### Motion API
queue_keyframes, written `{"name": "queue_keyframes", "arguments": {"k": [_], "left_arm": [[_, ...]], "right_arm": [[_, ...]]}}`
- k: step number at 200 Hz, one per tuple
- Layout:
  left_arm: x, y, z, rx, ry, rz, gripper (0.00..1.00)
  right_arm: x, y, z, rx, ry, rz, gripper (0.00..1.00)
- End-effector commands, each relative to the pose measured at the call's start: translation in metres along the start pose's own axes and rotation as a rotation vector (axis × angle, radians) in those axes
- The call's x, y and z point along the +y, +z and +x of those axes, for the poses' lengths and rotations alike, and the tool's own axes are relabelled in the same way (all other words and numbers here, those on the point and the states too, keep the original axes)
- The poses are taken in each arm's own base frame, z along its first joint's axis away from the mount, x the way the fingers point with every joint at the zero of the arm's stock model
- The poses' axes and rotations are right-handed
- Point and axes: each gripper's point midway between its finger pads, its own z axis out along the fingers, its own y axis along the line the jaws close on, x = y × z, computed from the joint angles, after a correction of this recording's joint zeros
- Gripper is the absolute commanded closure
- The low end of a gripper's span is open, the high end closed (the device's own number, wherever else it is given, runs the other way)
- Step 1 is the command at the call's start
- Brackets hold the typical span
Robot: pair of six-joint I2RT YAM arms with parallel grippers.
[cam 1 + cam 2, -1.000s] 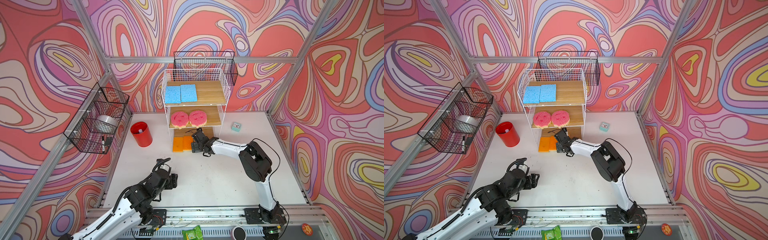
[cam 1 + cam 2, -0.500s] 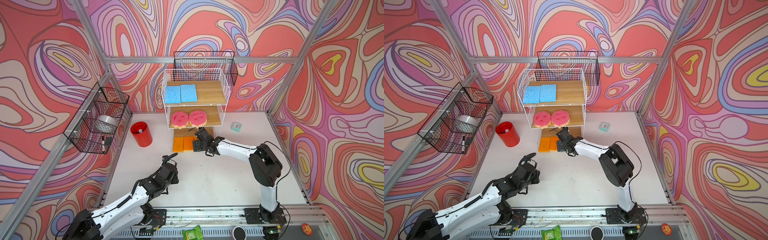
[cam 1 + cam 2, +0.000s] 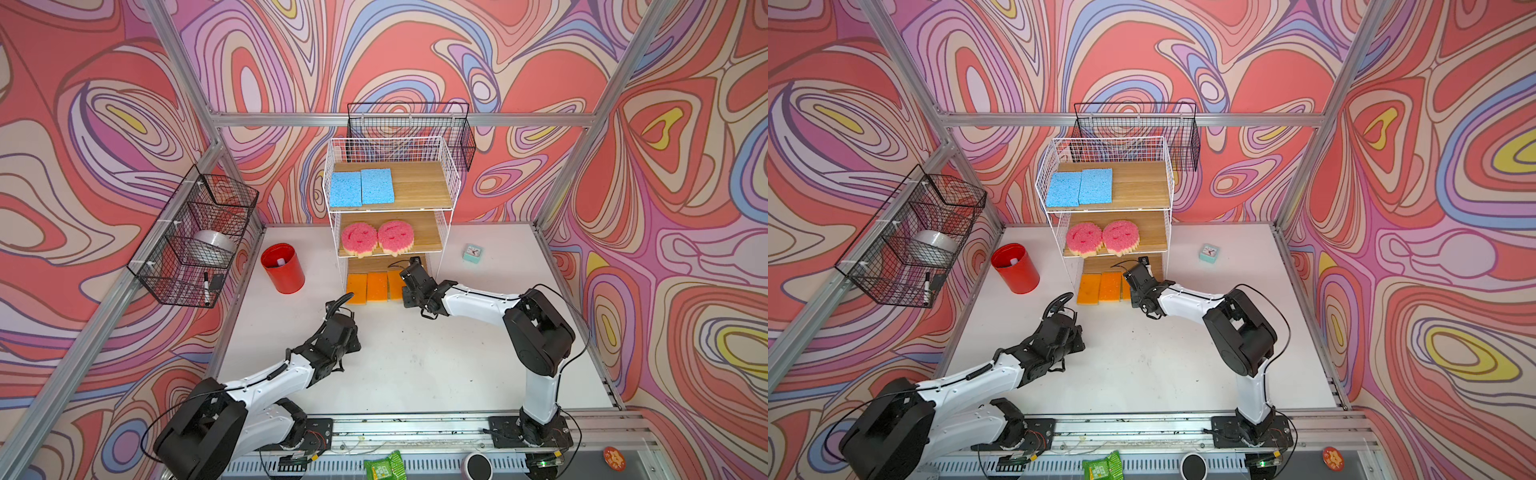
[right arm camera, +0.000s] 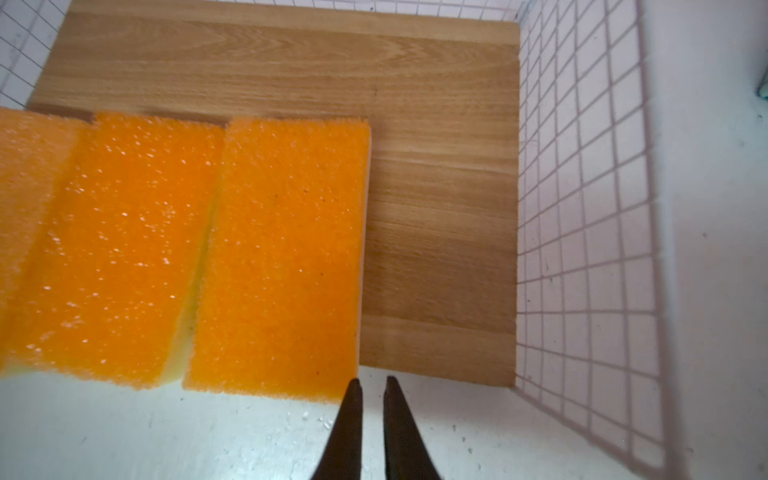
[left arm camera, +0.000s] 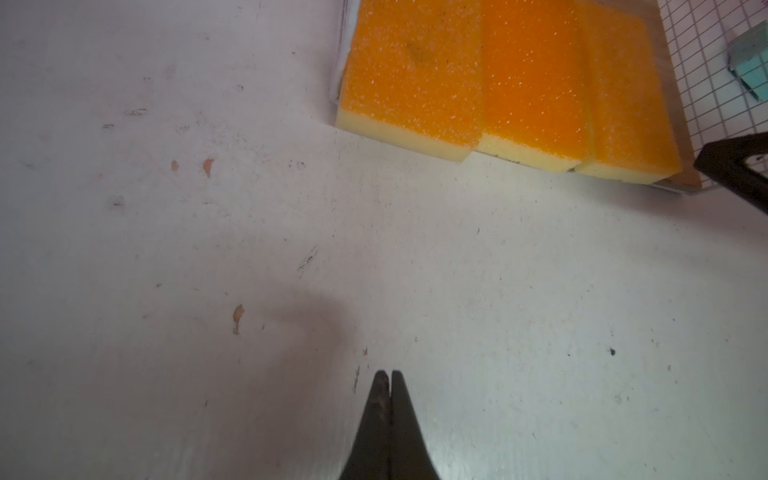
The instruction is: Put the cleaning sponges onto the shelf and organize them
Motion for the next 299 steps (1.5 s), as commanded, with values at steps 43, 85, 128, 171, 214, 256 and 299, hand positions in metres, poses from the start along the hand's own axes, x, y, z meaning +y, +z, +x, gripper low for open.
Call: {"name": "queue_keyframes", "arguments": {"k": [43,85,128,171,214,256,299], "left_arm": [[-0.019,0.022,-0.022,-0.072,0.013,0.039,1.00],[-0.023,0.023,-0.030,-0.089,0.031,0.038,1.00],[-0.024,0.016,-0.034,-0.092,0.046,0.034,1.00],[-0.024,0.012,-0.037,-0.097,0.053,0.032,1.00],[-0.024,0.003,-0.041,-0.108,0.056,0.031,1.00],[-0.025,0.000,-0.043,-0.112,0.055,0.036,1.00],[-0.025,-0.003,-0.045,-0.118,0.056,0.035,1.00]], "right_arm": [[-0.018,-0.009,-0.015,-0.129,0.049,0.057,0.90],[-0.018,0.003,-0.016,-0.111,0.064,0.016,0.90],[-0.012,0.011,-0.013,-0.097,0.064,-0.015,0.90],[-0.002,0.021,-0.010,-0.072,0.057,-0.057,0.90],[0.003,0.025,-0.009,-0.066,0.057,-0.076,0.90],[0.010,0.027,-0.008,-0.061,0.065,-0.110,0.90],[0.012,0.027,-0.007,-0.056,0.066,-0.122,0.89]]}}
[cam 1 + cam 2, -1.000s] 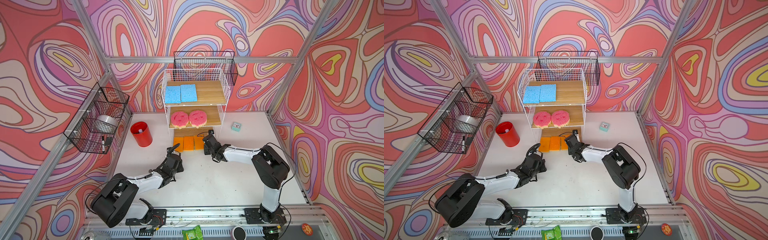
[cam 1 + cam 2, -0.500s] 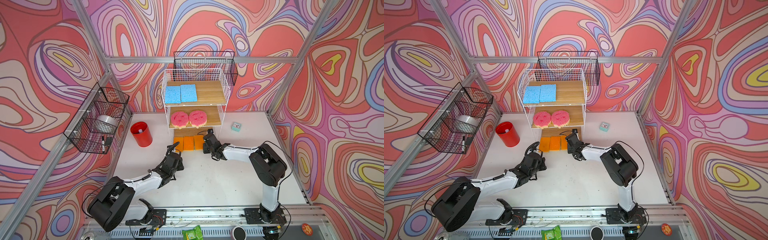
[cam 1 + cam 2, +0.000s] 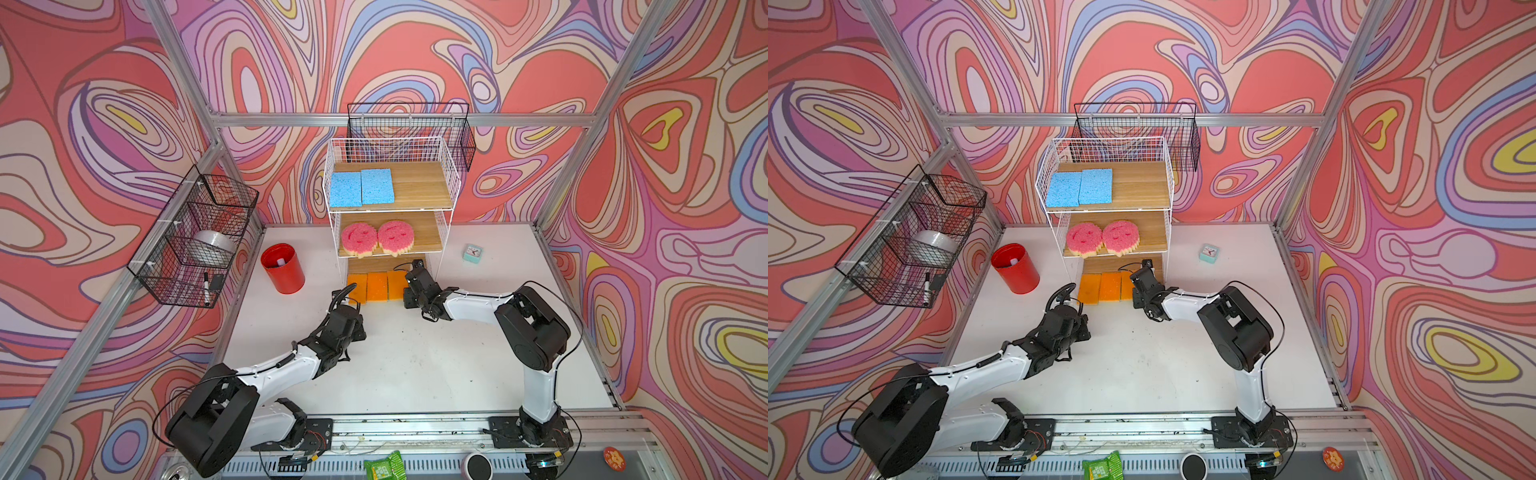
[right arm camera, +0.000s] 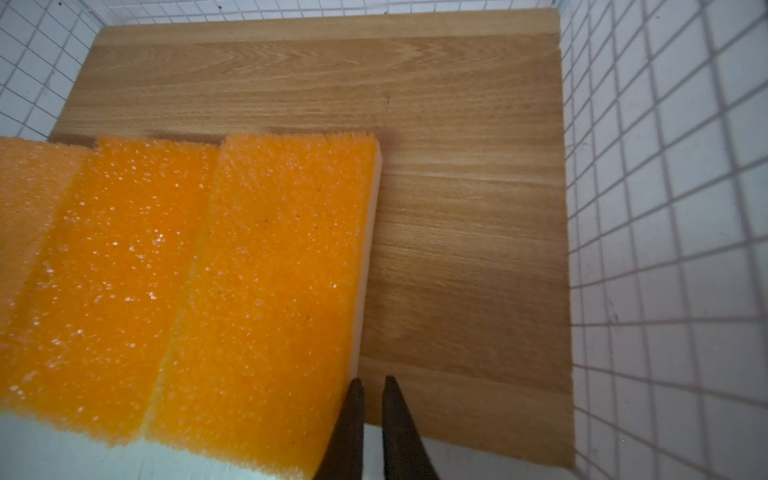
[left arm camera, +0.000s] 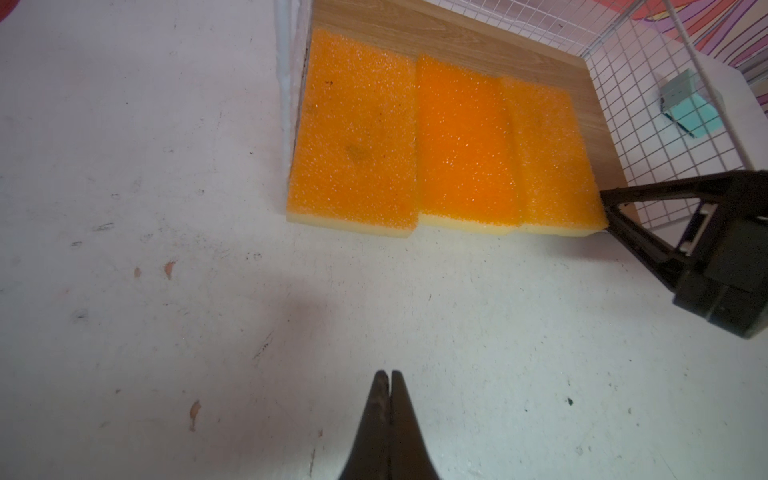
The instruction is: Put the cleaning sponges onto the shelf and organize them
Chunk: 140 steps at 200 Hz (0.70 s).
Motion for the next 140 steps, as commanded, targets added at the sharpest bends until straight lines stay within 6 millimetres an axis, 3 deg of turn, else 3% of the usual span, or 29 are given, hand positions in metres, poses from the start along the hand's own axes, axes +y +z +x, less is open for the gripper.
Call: {"name": "queue_keyframes", "arguments": {"k": [1,39,78,106,109,121,140], "left_arm": [[-0.001,-0.004,-0.011,-0.023,0.004,-0.011,1.00],[-0.002,-0.006,-0.014,-0.026,0.007,-0.012,1.00],[-0.001,-0.014,-0.022,-0.036,0.013,-0.027,1.00],[-0.003,-0.029,-0.028,-0.035,0.008,-0.016,0.70],[-0.013,-0.034,-0.040,-0.052,0.001,0.008,0.65],[-0.019,-0.042,-0.043,-0.025,0.005,0.023,0.50],[-0.015,-0.060,-0.046,-0.019,-0.003,0.016,0.37]], "right_arm": [[0.006,0.006,-0.003,-0.006,0.009,-0.019,0.89],[0.010,0.007,-0.004,-0.001,0.010,-0.038,0.88],[0.002,-0.001,-0.007,-0.018,0.007,0.001,0.86],[0.001,-0.019,-0.016,-0.051,0.005,-0.013,0.84],[0.002,-0.022,-0.018,-0.057,0.003,-0.019,0.84],[0.003,-0.033,-0.022,-0.075,0.002,-0.036,0.83],[0.002,-0.050,-0.023,-0.086,0.007,-0.059,0.80]]}}
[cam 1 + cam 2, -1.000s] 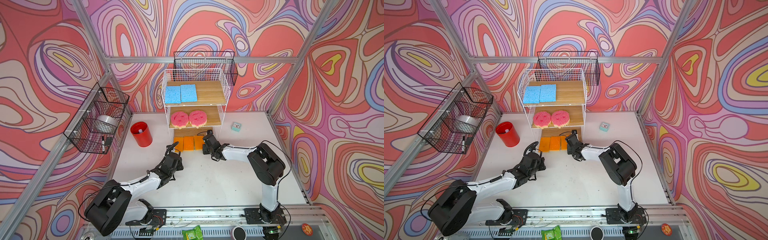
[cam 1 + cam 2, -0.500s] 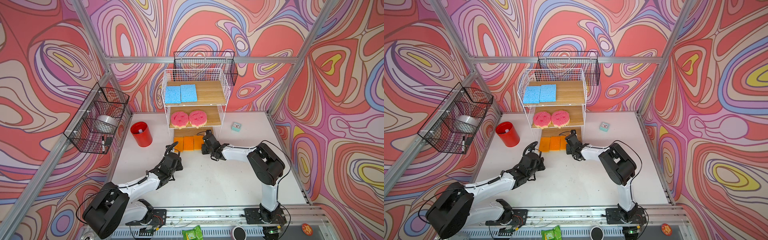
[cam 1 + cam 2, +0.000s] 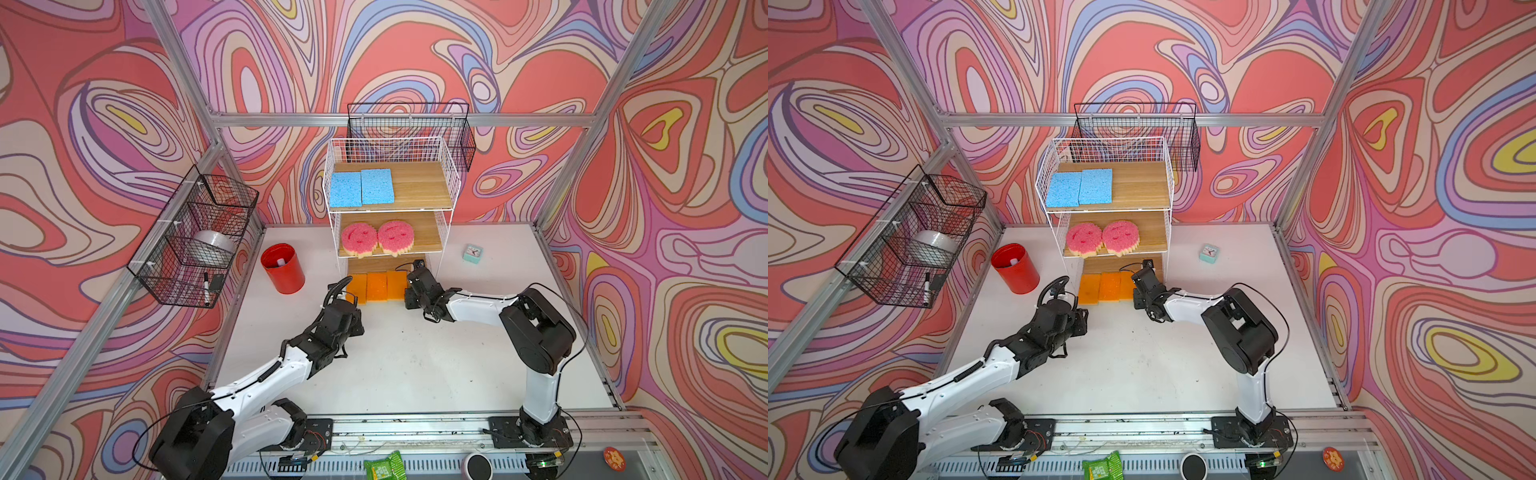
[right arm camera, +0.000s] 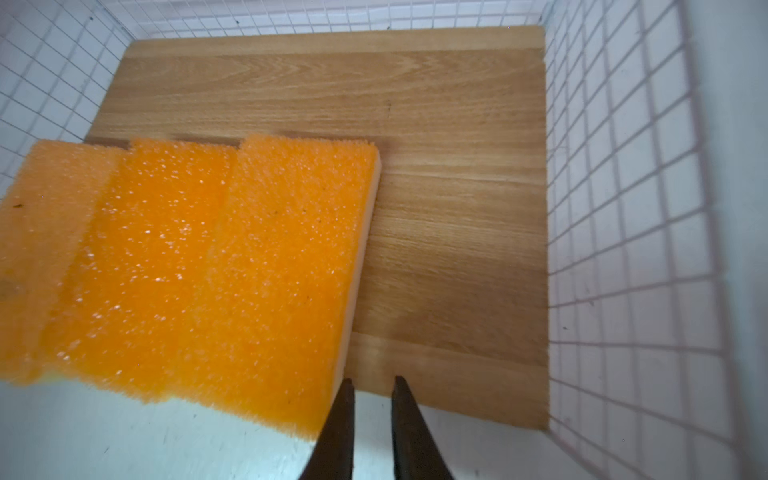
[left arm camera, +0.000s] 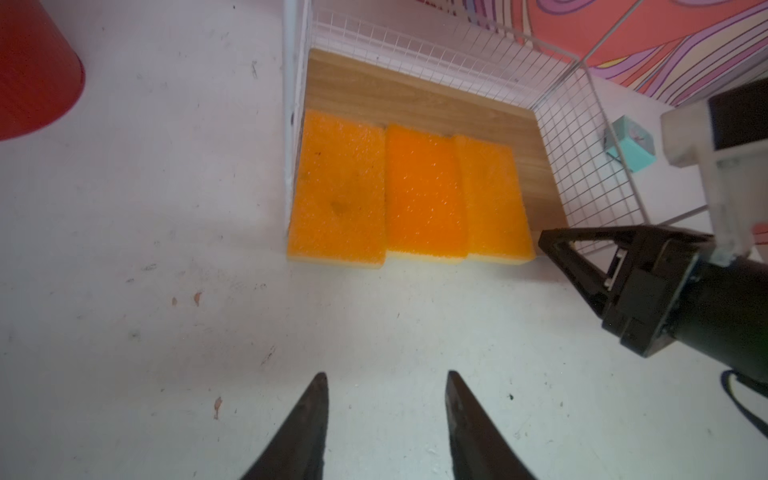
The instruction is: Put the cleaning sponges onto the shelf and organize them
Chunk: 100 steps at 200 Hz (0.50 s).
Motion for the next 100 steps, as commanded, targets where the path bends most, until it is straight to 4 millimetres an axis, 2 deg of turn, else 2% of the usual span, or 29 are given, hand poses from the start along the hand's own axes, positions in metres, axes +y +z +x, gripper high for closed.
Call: {"name": "queue_keyframes", "arguments": {"k": [1,11,34,63,84,100], "left_arm": [[0.006,-0.022,-0.002,0.035,-0.002,-0.022,0.37],[0.009,-0.035,-0.006,0.004,-0.009,-0.013,0.32],[0.021,-0.063,-0.013,-0.055,-0.015,-0.021,0.20],[0.040,-0.085,-0.017,-0.040,-0.017,-0.116,0.07],[0.059,-0.102,-0.018,-0.020,-0.013,-0.225,0.00],[0.071,-0.113,-0.022,-0.009,0.013,-0.302,0.00]], "right_arm": [[0.002,-0.028,-0.016,-0.058,0.005,-0.035,0.80],[0.003,-0.043,-0.021,-0.083,0.016,-0.057,0.79],[0.000,-0.059,-0.017,-0.088,0.014,-0.078,0.76],[-0.001,-0.082,-0.012,-0.092,0.027,-0.122,0.70],[-0.016,-0.113,-0.008,-0.134,0.054,-0.115,0.67],[-0.043,-0.136,-0.005,-0.163,0.076,-0.030,0.61]]}}
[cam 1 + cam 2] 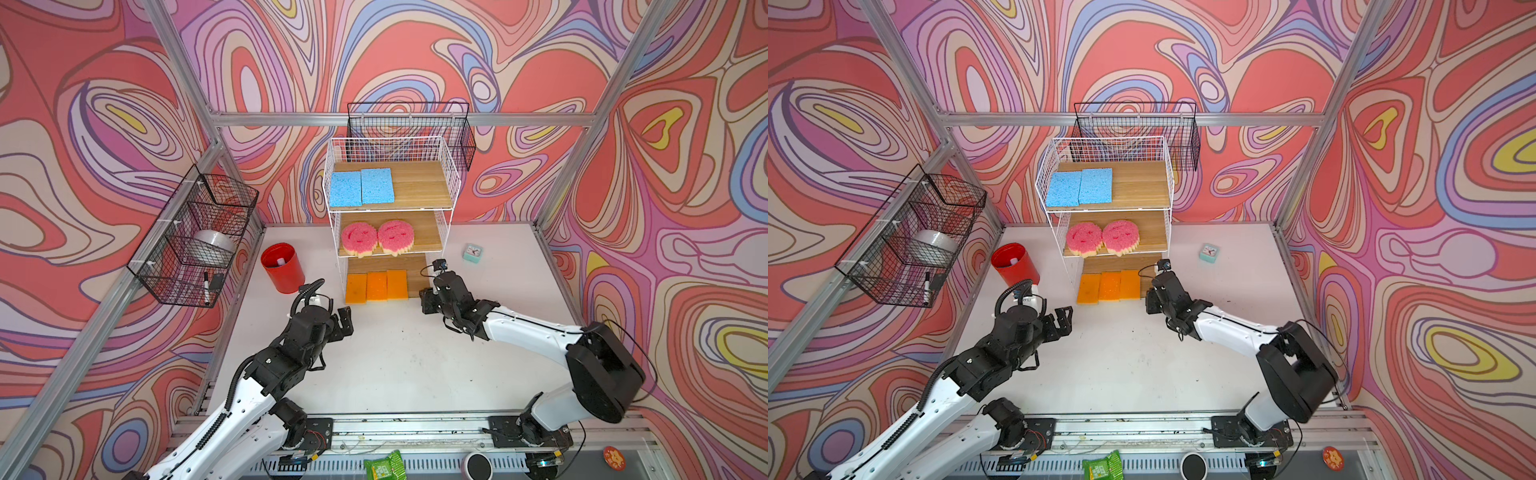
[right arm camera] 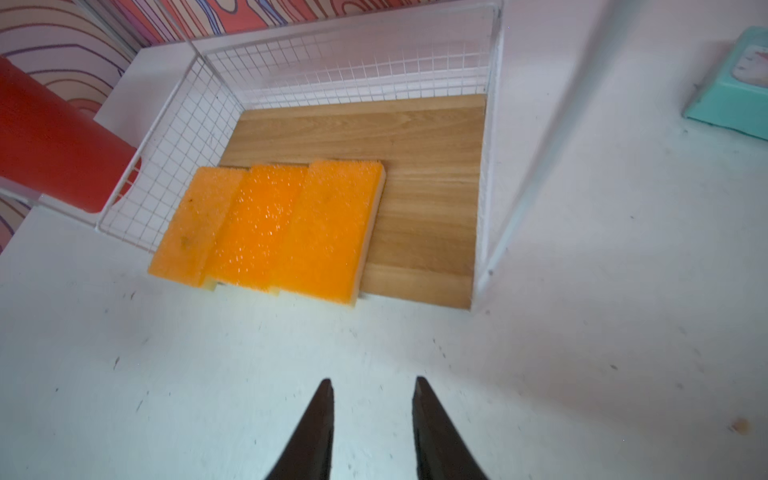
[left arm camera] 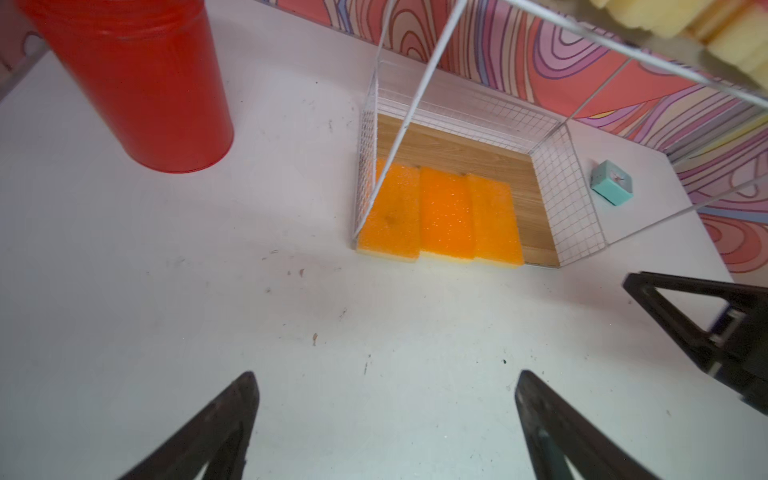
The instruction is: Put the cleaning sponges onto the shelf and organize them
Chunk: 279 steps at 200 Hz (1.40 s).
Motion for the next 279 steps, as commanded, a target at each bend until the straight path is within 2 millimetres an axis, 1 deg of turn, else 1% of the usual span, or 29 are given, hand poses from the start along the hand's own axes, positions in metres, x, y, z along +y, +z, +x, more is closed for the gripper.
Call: {"name": "queue_keyframes", "arguments": {"k": [1,11,16,28,32,33,34,36,51,73,91,105,115,127,139,154,163,178,192,213,219,222,231,247,251,268,270,271,279], "left_arm": [[0.040,-0.018,0.002,0.046,0.041,-0.199,0.00],[0.050,-0.022,-0.005,0.031,0.039,-0.251,0.00],[0.054,-0.023,-0.009,0.014,0.035,-0.271,0.00],[0.064,-0.017,-0.019,-0.025,0.012,-0.303,0.00],[0.066,-0.014,-0.022,-0.033,-0.001,-0.303,0.00],[0.066,-0.013,-0.023,-0.035,-0.004,-0.304,0.00],[0.067,-0.012,-0.024,-0.036,-0.007,-0.304,0.00],[0.069,-0.010,-0.025,-0.037,-0.014,-0.309,0.00],[0.078,0.010,-0.030,-0.003,-0.075,-0.317,0.00],[0.102,0.042,-0.030,0.053,-0.096,-0.402,0.00],[0.121,0.065,-0.028,0.051,-0.009,-0.484,0.00],[0.128,0.083,-0.025,0.040,0.067,-0.498,0.00],[0.131,0.094,-0.030,0.001,0.108,-0.500,0.00],[0.138,0.101,-0.032,-0.021,0.157,-0.529,0.00],[0.136,0.113,-0.035,-0.069,0.219,-0.498,0.00],[0.134,0.125,-0.041,-0.116,0.250,-0.468,0.00],[0.136,0.131,-0.042,-0.122,0.244,-0.460,0.00],[0.140,0.144,-0.041,-0.117,0.220,-0.430,0.00],[0.141,0.150,-0.048,-0.131,0.208,-0.421,0.00],[0.138,0.155,-0.063,-0.225,0.221,-0.402,0.00],[0.135,0.155,-0.072,-0.269,0.216,-0.396,0.00],[0.140,0.156,-0.061,-0.256,0.212,-0.399,0.00],[0.142,0.162,-0.054,-0.235,0.208,-0.381,0.00],[0.135,0.169,-0.052,-0.219,0.233,-0.339,0.01],[0.134,0.170,-0.052,-0.218,0.239,-0.333,0.01],[0.129,0.164,-0.049,-0.257,0.245,-0.295,0.03],[0.130,0.163,-0.045,-0.255,0.245,-0.292,0.03],[0.129,0.162,-0.047,-0.272,0.243,-0.287,0.03],[0.130,0.156,-0.042,-0.322,0.239,-0.278,0.03]], "right_arm": [[-0.026,-0.037,-0.008,-0.057,0.036,0.079,0.61],[-0.049,-0.047,-0.006,-0.038,0.087,0.118,0.57],[-0.065,-0.050,-0.008,-0.034,0.132,0.135,0.55],[-0.098,-0.057,-0.010,-0.054,0.226,0.163,0.30],[-0.107,-0.060,-0.012,-0.072,0.246,0.172,0.16],[-0.109,-0.061,-0.012,-0.076,0.250,0.174,0.09],[-0.111,-0.062,-0.013,-0.080,0.254,0.178,0.05],[-0.114,-0.063,-0.014,-0.090,0.260,0.185,0.03],[-0.138,-0.076,-0.023,-0.166,0.283,0.274,0.01],[-0.173,-0.093,-0.032,-0.279,0.288,0.479,0.02],[-0.199,-0.100,-0.033,-0.347,0.273,0.628,0.02],[-0.211,-0.097,-0.030,-0.397,0.216,0.692,0.01],[-0.219,-0.097,-0.030,-0.403,0.214,0.727,0.02],[-0.223,-0.098,-0.037,-0.433,0.171,0.743,0.02],[-0.225,-0.100,-0.045,-0.483,0.114,0.756,0.02],[-0.231,-0.099,-0.046,-0.523,0.056,0.779,0.02],[-0.237,-0.095,-0.045,-0.519,0.036,0.800,0.02],[-0.249,-0.081,-0.036,-0.472,0.028,0.831,0.02],[-0.252,-0.067,-0.031,-0.464,0.017,0.831,0.02],[-0.249,-0.060,-0.040,-0.533,0.004,0.811,0.02],[-0.247,-0.060,-0.043,-0.560,-0.018,0.797,0.02],[-0.247,-0.060,-0.045,-0.569,-0.033,0.806,0.02],[-0.249,-0.060,-0.047,-0.597,-0.059,0.828,0.02],[-0.249,-0.056,-0.042,-0.633,-0.086,0.818,0.02],[-0.247,-0.058,-0.044,-0.657,-0.095,0.814,0.02],[-0.232,-0.060,-0.038,-0.689,-0.134,0.734,0.01],[-0.232,-0.061,-0.037,-0.695,-0.135,0.729,0.02],[-0.232,-0.061,-0.036,-0.697,-0.136,0.728,0.02],[-0.228,-0.060,-0.035,-0.696,-0.147,0.699,0.02]]}}
